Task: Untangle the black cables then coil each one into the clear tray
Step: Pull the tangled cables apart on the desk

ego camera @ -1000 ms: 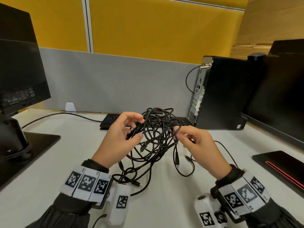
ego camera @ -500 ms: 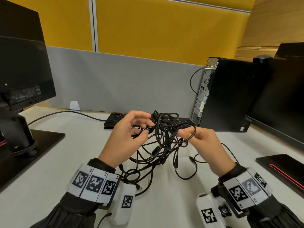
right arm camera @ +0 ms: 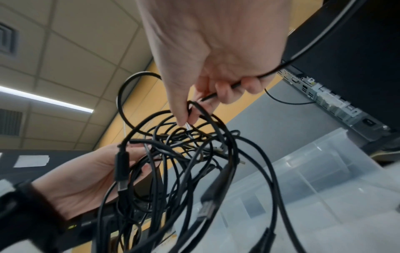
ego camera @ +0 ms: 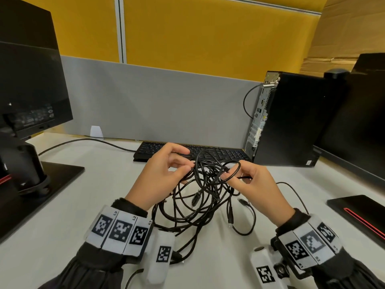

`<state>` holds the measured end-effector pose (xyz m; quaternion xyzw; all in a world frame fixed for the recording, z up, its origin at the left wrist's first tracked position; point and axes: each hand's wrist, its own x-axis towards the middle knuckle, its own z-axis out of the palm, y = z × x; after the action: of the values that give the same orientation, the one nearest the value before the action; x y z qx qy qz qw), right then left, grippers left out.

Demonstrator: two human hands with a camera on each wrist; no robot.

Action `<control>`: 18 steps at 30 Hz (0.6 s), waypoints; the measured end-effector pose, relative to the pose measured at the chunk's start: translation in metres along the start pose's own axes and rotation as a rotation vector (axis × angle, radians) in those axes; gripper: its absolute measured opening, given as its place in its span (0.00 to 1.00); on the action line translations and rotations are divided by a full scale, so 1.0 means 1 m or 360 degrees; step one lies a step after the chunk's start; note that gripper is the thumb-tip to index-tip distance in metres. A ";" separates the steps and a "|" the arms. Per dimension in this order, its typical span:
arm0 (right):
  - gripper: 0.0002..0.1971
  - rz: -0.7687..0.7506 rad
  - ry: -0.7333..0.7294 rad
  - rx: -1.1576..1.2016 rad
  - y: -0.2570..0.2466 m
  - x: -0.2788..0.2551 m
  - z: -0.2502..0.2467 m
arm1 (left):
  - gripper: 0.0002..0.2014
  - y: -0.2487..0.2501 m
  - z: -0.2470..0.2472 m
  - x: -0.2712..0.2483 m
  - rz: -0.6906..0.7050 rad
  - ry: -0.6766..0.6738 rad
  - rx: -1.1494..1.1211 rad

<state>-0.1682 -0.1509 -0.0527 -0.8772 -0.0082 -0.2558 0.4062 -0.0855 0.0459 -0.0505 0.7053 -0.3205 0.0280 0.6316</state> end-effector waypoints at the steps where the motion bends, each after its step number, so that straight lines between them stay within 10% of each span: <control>1: 0.04 0.0023 -0.0063 -0.0011 -0.001 0.000 -0.001 | 0.13 0.000 -0.001 0.000 -0.0007 0.0004 0.0007; 11: 0.22 -0.0118 -0.0538 -0.0322 -0.037 0.013 0.018 | 0.14 -0.002 0.001 -0.001 -0.0012 0.0064 -0.0132; 18: 0.12 -0.0142 -0.0627 -0.0698 -0.028 0.020 0.028 | 0.10 -0.006 -0.008 0.001 -0.0069 -0.0223 0.0369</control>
<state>-0.1446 -0.1161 -0.0394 -0.9756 -0.0700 -0.0937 0.1858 -0.0786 0.0523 -0.0536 0.7805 -0.3432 0.0017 0.5225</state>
